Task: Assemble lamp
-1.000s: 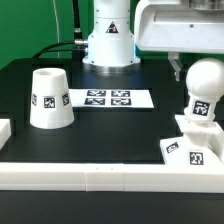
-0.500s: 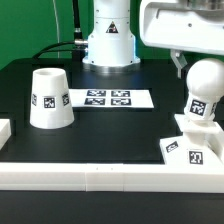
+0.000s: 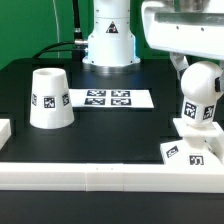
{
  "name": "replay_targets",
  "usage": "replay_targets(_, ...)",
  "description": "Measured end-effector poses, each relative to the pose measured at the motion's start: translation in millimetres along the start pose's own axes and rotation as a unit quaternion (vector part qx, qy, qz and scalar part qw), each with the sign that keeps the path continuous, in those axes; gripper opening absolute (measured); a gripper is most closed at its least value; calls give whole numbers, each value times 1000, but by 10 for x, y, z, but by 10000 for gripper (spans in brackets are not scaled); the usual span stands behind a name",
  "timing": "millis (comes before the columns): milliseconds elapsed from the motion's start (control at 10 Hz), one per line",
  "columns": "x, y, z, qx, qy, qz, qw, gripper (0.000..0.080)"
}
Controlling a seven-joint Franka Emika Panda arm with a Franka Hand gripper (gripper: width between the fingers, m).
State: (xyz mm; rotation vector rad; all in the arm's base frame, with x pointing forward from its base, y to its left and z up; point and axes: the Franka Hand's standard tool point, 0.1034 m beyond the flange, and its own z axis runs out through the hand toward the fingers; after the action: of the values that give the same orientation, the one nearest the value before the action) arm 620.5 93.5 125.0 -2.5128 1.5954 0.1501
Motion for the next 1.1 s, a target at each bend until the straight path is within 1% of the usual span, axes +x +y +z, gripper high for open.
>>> replay_targets(200,-7,-1,6,0,-1,4,1000,679)
replay_targets(300,-7,6,5,-3,1,-12,1000,679)
replay_targets(400,-15,23,-4,-16,4,-64,998,696)
replay_targets(500,-18,40,-16,-32,8,-104,994,696)
replay_targets(600,-5,41,-23,-39,15,-149,988,699)
replay_targets(700,8,42,-27,-36,11,-193,980,699)
replay_targets(800,9,43,-25,-37,10,-216,976,699)
replay_targets(1100,8,44,-22,-38,6,-337,941,699)
